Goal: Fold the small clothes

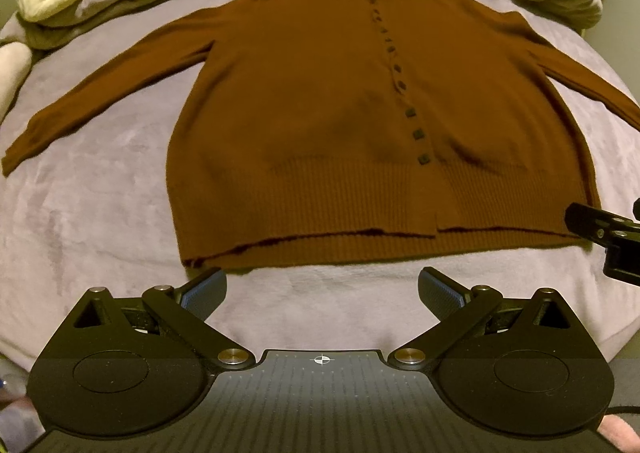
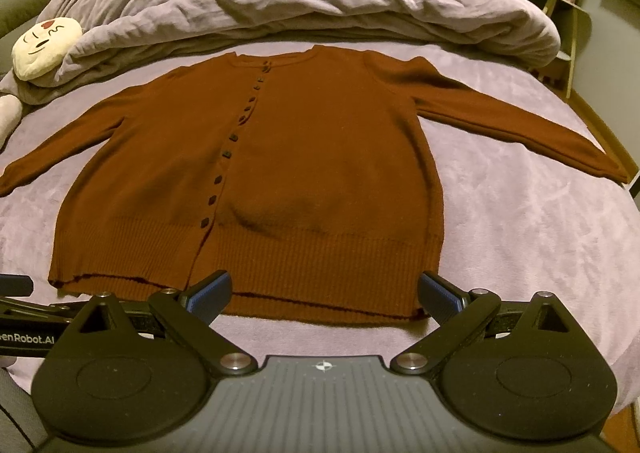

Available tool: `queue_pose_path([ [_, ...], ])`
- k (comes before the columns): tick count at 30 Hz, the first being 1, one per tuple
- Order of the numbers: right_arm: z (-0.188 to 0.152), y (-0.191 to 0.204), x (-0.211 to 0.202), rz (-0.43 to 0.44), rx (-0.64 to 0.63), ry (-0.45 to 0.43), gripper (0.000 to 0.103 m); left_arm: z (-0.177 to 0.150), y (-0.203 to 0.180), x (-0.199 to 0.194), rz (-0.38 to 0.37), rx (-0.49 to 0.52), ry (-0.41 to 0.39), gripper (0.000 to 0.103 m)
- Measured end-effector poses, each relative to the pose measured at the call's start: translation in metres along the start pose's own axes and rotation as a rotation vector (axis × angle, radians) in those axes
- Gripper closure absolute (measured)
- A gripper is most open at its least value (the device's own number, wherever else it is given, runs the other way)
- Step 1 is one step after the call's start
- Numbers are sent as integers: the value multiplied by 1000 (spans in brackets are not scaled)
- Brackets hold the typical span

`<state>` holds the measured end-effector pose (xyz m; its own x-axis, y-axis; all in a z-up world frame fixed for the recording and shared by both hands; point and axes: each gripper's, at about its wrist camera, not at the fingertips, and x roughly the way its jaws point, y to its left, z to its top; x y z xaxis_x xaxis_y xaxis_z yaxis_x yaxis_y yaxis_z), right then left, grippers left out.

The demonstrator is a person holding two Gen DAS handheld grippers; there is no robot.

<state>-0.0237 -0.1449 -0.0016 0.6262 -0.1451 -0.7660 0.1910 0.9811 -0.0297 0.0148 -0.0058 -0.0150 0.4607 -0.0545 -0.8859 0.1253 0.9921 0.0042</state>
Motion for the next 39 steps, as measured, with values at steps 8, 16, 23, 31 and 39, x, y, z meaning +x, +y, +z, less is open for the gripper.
queue_pose_path([
  [8, 0, -3, 6, 16, 7, 9, 4, 3, -1, 5, -1, -7, 14, 0],
  [16, 0, -9, 11, 32, 20, 15, 4, 6, -3, 12, -2, -15, 27, 0],
  [23, -2, -40, 7, 188, 102, -140, 4, 11, -1, 13, -23, -23, -17, 0],
  [31, 15, -173, 44, 195, 525, -195, 4, 31, -6, 24, -3, -8, -78, 0],
  [39, 18, -335, 80, 62, 912, -376, 30, 63, -19, 52, 74, -45, -50, 0],
])
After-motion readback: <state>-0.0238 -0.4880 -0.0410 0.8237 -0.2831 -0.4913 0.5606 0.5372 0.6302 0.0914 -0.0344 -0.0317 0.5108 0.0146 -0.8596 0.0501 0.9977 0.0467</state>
